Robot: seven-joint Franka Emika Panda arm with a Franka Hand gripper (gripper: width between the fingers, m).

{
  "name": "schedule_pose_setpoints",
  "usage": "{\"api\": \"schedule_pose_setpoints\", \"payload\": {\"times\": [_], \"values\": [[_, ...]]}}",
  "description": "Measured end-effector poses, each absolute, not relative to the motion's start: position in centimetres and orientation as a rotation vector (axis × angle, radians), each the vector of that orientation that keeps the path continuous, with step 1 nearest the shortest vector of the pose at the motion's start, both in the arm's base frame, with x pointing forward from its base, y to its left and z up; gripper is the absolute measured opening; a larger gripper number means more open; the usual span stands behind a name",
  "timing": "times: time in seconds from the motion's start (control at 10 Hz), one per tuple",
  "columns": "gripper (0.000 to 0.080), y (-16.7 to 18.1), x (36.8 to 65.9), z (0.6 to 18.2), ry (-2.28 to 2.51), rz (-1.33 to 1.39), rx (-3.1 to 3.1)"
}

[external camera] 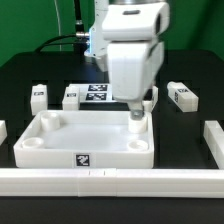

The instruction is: Assemble desk

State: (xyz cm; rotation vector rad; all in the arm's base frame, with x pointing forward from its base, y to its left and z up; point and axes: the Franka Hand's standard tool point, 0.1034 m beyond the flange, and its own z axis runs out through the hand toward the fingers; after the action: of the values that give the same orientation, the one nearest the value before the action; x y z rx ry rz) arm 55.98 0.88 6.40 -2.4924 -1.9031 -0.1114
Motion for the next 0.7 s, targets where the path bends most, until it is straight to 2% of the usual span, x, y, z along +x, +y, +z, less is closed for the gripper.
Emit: {"api": "schedule_pose_setpoints", "payload": {"times": [0.2,0.6,0.7], "values": [[0.0649,-1.3,54.8,5.6,-1.971,-0.148,-2.466],[0.0649,-1.4,54.6,5.4,-1.972,-0.141,-2.463],[0.0649,-1.8,53.7,4.7,-2.027,-0.136,-2.423]]}}
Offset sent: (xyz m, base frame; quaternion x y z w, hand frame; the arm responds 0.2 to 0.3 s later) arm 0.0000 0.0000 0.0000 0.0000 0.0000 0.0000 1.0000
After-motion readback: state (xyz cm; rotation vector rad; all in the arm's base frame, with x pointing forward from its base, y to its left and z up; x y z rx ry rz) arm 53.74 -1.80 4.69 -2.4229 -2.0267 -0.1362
